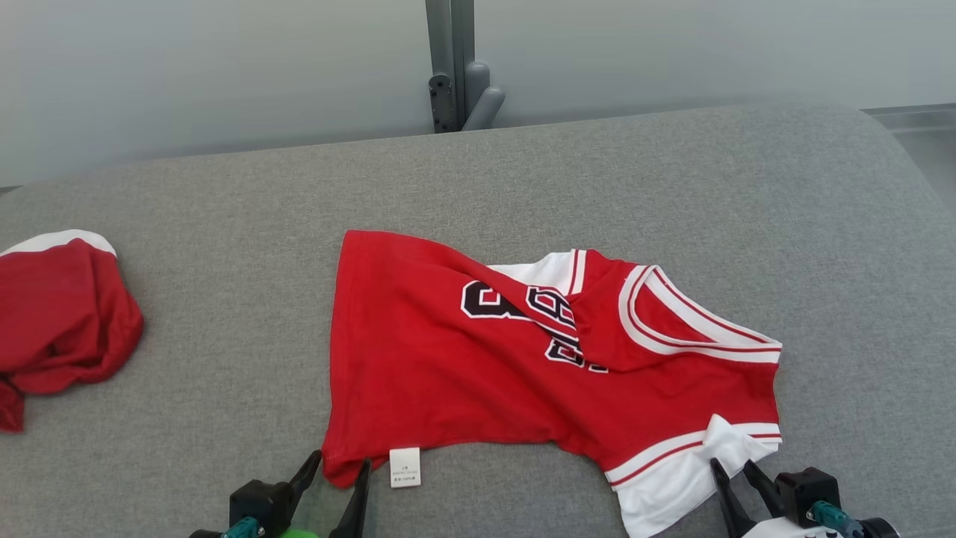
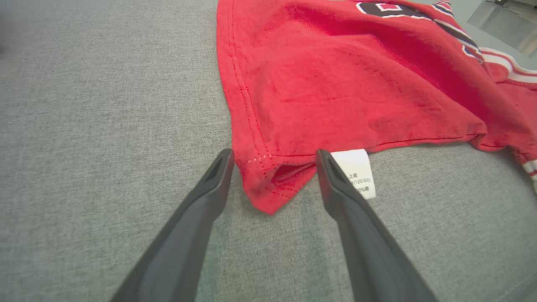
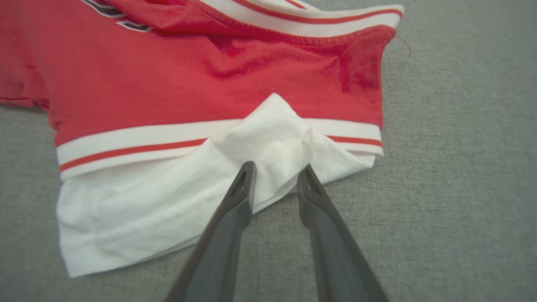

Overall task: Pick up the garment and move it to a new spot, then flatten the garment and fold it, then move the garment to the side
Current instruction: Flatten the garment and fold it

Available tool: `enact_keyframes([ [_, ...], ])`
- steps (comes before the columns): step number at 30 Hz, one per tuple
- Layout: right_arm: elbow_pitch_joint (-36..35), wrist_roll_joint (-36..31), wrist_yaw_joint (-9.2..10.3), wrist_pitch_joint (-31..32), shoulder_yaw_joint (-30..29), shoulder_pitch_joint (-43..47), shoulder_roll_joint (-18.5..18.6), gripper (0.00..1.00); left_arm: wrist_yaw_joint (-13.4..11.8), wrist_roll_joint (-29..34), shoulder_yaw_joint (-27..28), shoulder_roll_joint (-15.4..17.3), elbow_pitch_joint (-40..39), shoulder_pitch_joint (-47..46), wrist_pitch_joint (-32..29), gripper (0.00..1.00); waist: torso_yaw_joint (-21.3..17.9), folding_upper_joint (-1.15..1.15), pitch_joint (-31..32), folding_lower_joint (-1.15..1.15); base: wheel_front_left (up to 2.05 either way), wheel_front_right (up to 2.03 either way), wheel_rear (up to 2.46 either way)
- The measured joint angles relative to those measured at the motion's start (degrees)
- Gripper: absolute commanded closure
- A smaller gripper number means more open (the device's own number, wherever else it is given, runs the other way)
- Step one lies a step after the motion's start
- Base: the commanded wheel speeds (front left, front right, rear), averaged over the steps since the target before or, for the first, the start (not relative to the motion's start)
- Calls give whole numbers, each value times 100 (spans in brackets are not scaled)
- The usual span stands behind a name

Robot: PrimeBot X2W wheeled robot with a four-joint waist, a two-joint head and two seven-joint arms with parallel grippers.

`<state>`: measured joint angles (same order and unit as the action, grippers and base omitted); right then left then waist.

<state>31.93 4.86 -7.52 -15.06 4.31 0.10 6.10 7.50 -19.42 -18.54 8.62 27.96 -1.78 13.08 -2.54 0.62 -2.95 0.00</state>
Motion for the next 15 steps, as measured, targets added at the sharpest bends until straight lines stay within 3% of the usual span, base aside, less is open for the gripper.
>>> enact_keyframes([
  [10, -80, 32, 0, 0, 40, -26, -1, 59, 0, -164, -91, 5, 175, -19, -41, 0, -7, 0, 10, 0, 0, 0, 0],
  [12, -85, 56, 0, 0, 57, -26, 0, 65, 0, -171, -101, 3, 213, -62, -40, 0, -10, 0, 4, 0, 0, 0, 0],
  [13, -87, 59, 0, 0, 67, -27, 0, 71, 0, -174, -103, 1, 227, -95, -40, 4, -14, 0, 0, 0, 0, 0, 0],
  [15, -87, 76, 0, 0, 80, -27, 1, 80, 0, -192, -116, -3, 260, -144, -32, 33, -20, 0, -5, 0, 0, 0, 0],
])
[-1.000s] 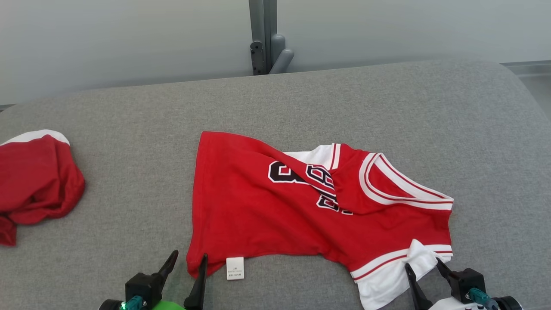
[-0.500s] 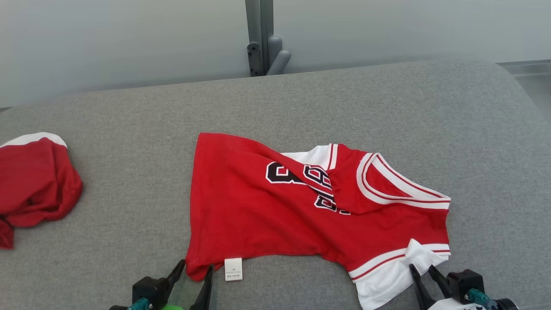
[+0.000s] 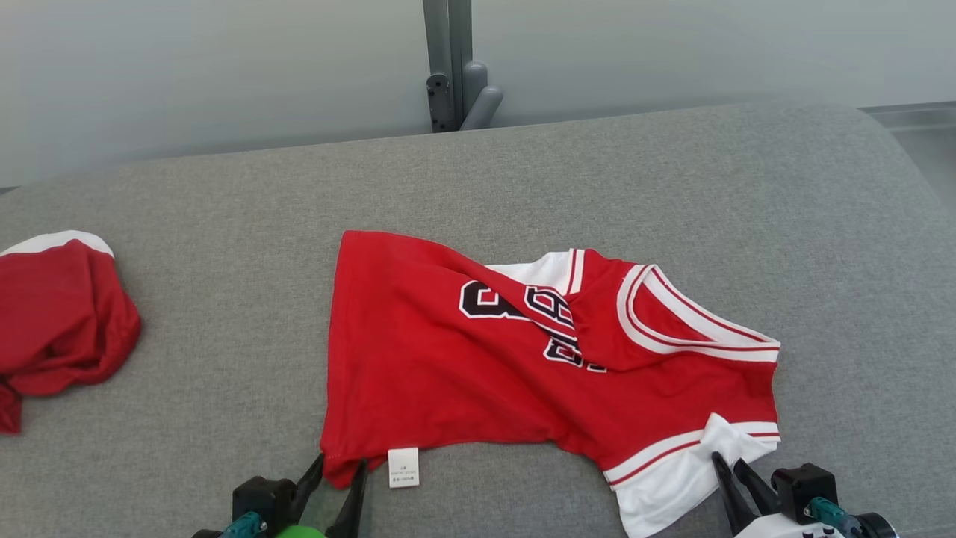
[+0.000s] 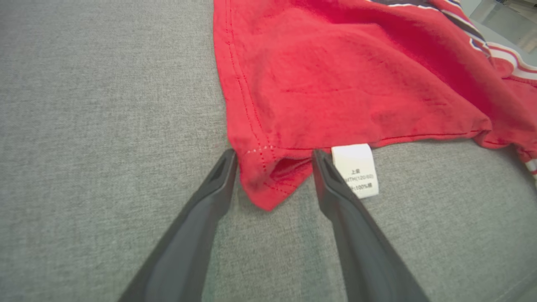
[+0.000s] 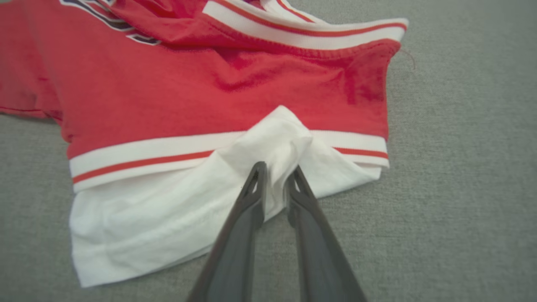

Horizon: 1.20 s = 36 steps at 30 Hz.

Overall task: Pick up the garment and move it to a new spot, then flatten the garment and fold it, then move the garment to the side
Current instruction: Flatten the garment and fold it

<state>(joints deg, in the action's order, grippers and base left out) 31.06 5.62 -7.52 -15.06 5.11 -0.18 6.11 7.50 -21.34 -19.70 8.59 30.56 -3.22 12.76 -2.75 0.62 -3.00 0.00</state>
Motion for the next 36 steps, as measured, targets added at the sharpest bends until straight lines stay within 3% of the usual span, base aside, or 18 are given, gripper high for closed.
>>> enact_keyframes([
  [1, -1, 21, 0, 0, 2, -1, 1, 84, 0, -9, -4, -4, 20, -12, 8, 49, -3, 0, 0, 0, 0, 0, 0],
  [2, -1, 34, 0, 0, 9, -2, 3, 89, 0, -12, -8, -8, 47, -25, 19, 55, -7, 0, 1, 0, 0, 0, 0],
  [3, -2, 44, 0, 0, 14, -3, 5, 93, 0, -14, -15, -11, 68, -43, 26, 68, -11, 0, 2, 0, 0, 0, 0],
  [5, -3, 70, 0, 0, 32, -6, 4, 100, 0, -33, -45, -14, 85, -94, 43, 100, -24, 0, 5, 0, 0, 0, 0],
  [11, -123, 140, 0, 0, 112, -2, 10, 100, 0, -123, -142, 21, 30, -113, 92, 100, -97, 0, 40, 0, 0, 0, 0],
  [16, -694, 232, 0, 0, 248, 157, 92, 100, 0, -218, -73, 129, -309, -118, 131, 100, -154, 0, 78, 0, 0, 0, 0],
  [20, -1560, 595, 0, -1, 181, 281, 248, 100, -30, -360, 74, 197, -879, -50, 142, 100, -240, 0, 101, 0, 0, 0, 0],
  [25, -2851, 1284, 0, 0, -344, 349, 533, 100, -45, -555, 156, 323, -1912, 68, -166, 100, -352, 0, 153, 0, 0, 0, 0],
  [26, -2851, 1284, 0, 0, -344, 349, 533, 100, -45, -555, 156, 323, -1912, 68, -166, 100, -352, 0, 153, 0, 0, 0, 0],
  [32, -4589, 2250, 0, 468, -1122, 92, 827, 100, -147, -728, 300, 658, -3486, -5, -922, 100, -383, 0, 72, 0, 0, 0, 0],
  [36, -5402, 2847, 0, 1032, -1625, -534, 1101, 100, -146, -816, 391, 985, -4451, -587, -1690, 100, -371, 0, -153, 0, 0, 0, 0],
])
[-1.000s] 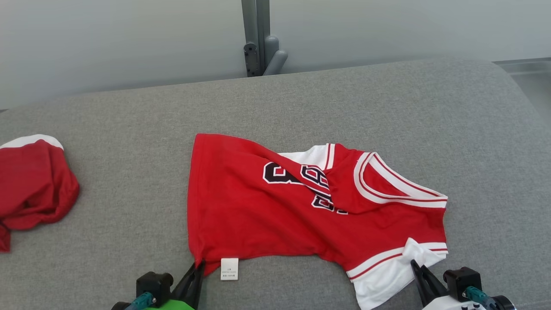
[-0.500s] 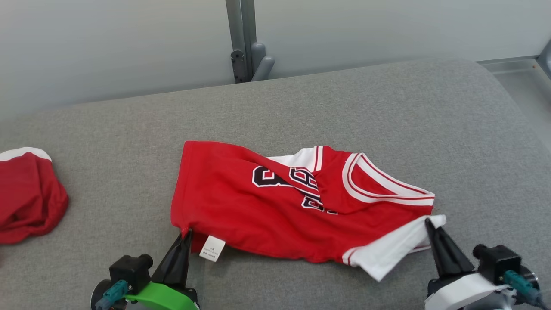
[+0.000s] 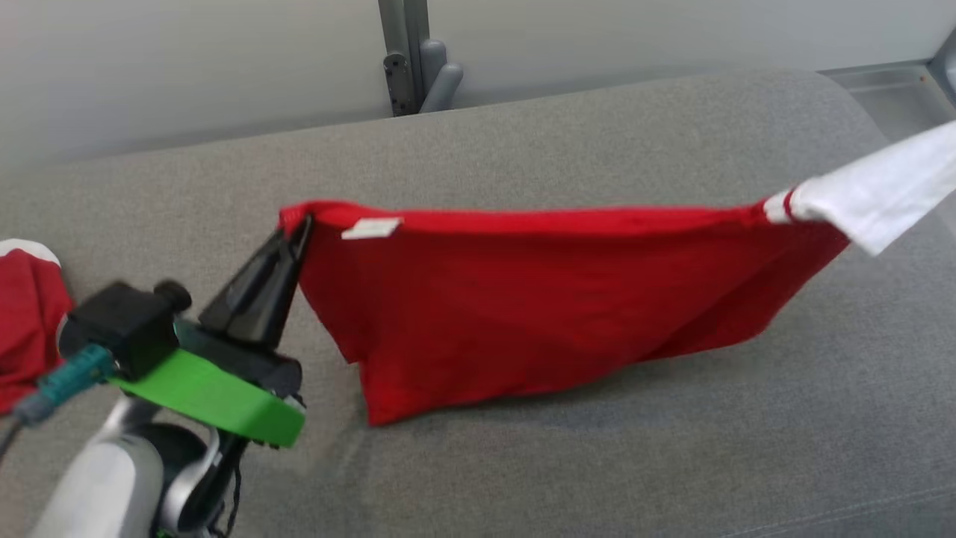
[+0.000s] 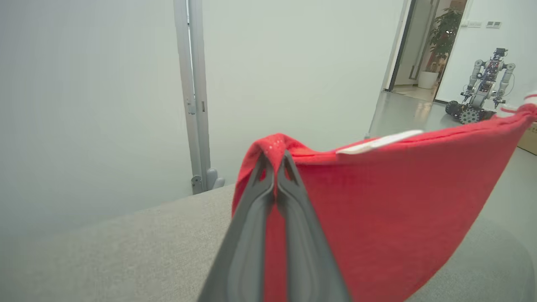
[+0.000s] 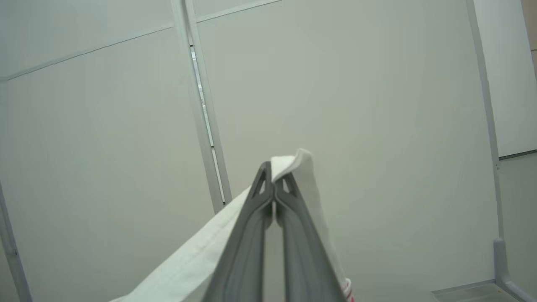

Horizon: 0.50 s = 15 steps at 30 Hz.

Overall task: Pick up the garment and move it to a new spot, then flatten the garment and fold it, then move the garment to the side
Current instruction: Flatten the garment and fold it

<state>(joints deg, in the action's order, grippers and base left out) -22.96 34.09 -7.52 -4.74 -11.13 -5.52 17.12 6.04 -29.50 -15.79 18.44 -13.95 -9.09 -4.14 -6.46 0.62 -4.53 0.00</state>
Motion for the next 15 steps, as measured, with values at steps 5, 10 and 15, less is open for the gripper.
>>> enact_keyframes([
  [5, -144, 412, 3, 795, -237, -1530, 371, 100, 53, -404, 86, 415, -368, -1454, -1124, 100, 51, 0, -470, 0, 0, 0, 0],
  [10, 1073, 126, 3, 1349, -104, -3796, 478, 100, 105, -270, -71, 758, 501, -3647, -1700, 100, 125, 0, -1099, 0, 0, 0, 0],
  [15, 2697, -658, 3, 1374, 289, -6185, -122, 100, 129, -68, -281, 577, 2042, -5688, -1475, 100, 207, 0, -1808, -1, 0, 0, 0],
])
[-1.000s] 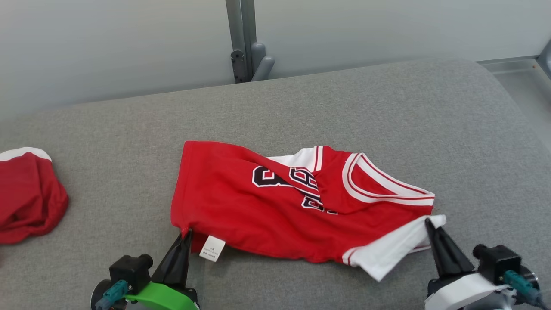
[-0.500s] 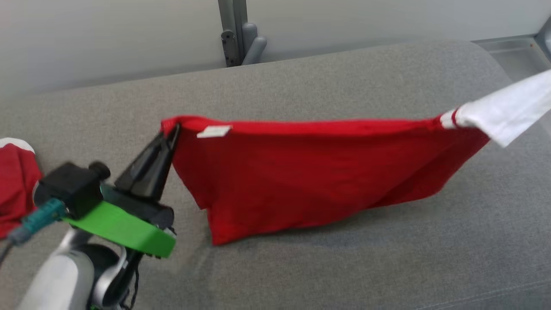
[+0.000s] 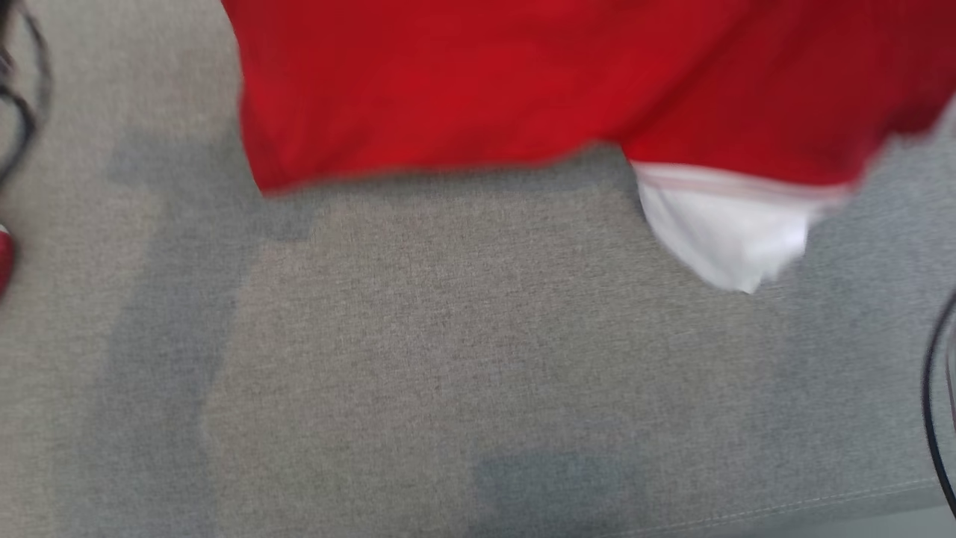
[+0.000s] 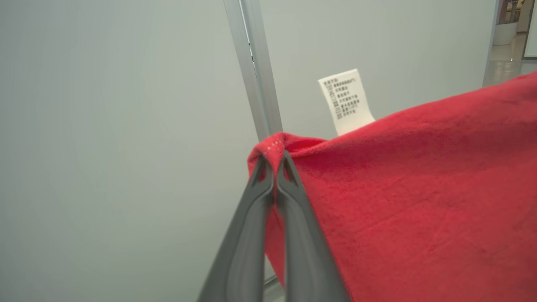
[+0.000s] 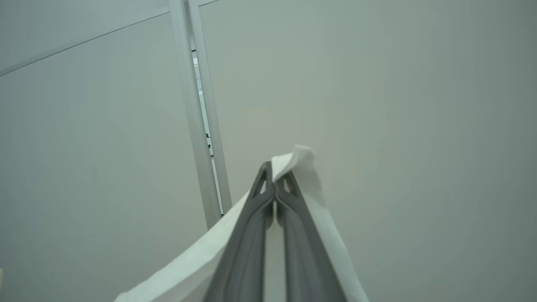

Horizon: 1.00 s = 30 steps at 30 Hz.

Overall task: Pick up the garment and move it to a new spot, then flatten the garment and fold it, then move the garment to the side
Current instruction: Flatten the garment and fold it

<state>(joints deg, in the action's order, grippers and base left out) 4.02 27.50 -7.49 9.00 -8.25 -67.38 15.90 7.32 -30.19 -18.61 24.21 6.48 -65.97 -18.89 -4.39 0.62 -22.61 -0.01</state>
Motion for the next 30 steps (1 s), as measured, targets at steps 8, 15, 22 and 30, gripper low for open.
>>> enact_keyframes([
  [8, 2161, -1087, 1, -1265, -60, -2450, -907, 100, -91, 1170, -281, -201, 2111, -2214, 1525, 100, 58, 0, -1024, -1, 0, 0, 0],
  [15, 2755, -731, 0, -2258, 432, -2802, -1094, 100, -220, 1491, -355, -309, 3261, -2675, 3066, 100, -26, 0, -1723, -1, 0, 0, 0],
  [22, 1693, 549, 0, -2385, 1110, 307, -528, 100, -25, 1122, -477, -404, 2954, -736, 3378, 100, -219, 0, -1788, 0, 0, 0, 0],
  [30, 404, 1280, 0, -2404, 1148, 4112, -364, 100, -125, 844, 245, -486, 1152, 3194, 3394, 100, -328, 0, -1103, 1, 0, 0, 0],
])
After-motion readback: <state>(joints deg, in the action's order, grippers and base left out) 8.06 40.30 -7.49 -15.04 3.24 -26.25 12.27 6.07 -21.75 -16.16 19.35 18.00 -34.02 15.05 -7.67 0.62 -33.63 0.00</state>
